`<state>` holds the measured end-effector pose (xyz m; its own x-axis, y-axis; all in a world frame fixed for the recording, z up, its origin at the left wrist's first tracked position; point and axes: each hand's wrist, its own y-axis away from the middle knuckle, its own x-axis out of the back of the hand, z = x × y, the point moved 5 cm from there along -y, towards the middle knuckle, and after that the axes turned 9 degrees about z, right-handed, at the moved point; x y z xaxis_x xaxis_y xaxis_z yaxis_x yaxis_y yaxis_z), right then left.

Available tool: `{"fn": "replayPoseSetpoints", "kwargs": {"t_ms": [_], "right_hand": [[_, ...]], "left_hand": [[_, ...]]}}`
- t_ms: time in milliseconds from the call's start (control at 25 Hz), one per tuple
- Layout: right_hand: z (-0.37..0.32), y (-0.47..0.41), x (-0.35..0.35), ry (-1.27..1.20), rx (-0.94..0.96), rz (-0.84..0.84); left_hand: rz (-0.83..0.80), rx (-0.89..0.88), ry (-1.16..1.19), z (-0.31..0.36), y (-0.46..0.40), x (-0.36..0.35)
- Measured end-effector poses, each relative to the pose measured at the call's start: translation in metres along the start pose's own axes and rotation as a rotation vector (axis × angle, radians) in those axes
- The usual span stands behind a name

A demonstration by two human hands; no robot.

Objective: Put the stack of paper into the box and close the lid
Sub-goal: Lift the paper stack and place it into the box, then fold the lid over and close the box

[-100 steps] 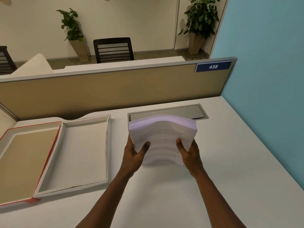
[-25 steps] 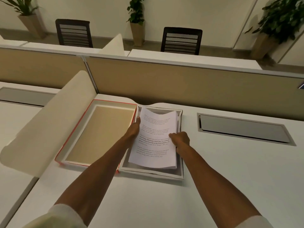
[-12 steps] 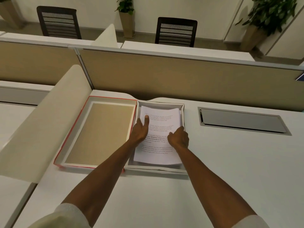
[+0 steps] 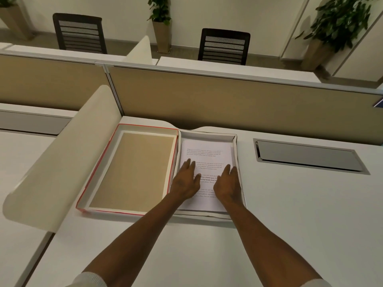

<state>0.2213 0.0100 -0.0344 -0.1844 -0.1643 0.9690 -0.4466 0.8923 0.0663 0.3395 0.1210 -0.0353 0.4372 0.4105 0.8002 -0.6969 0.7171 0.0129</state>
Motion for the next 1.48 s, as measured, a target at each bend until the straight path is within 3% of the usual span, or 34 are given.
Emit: {"fn": "replayPoseSetpoints", "kwargs": {"t_ms": [200, 560, 640, 760, 880, 1040, 1240, 1480], "right_hand": [[-0.003, 0.015, -0.012, 0.164, 0.265, 0.055], [0.006, 0.012, -0.003, 0.095, 0.255, 0.055], [-0.002, 0.017, 0.01, -0.054, 0.262, 0.123], [-0.031, 0.035, 0.033, -0.374, 0.363, 0.25], [-0.081, 0.069, 0.035, -0.439, 0.555, 0.201], [-0.133, 0.111, -0.003, -0.126, 0.742, -0.046], [-0.13, 0.123, -0.037, 0.104, 0.704, -0.203], [-0.124, 0.128, -0.039, 0.115, 0.7, -0.206]], "left_hand": [[-0.101, -0.119, -0.189, -0.009, 0.007, -0.012], [-0.075, -0.13, -0.152, -0.002, 0.009, -0.009], [0.02, -0.094, -0.01, 0.003, 0.014, 0.006], [0.327, 0.078, 0.204, -0.019, 0.032, 0.053], [0.537, 0.232, -0.018, -0.079, 0.054, 0.109], [0.409, 0.42, -0.32, -0.158, 0.062, 0.163], [0.172, 0.556, -0.298, -0.217, 0.053, 0.179], [0.235, 0.639, -0.21, -0.233, 0.039, 0.2]]}}
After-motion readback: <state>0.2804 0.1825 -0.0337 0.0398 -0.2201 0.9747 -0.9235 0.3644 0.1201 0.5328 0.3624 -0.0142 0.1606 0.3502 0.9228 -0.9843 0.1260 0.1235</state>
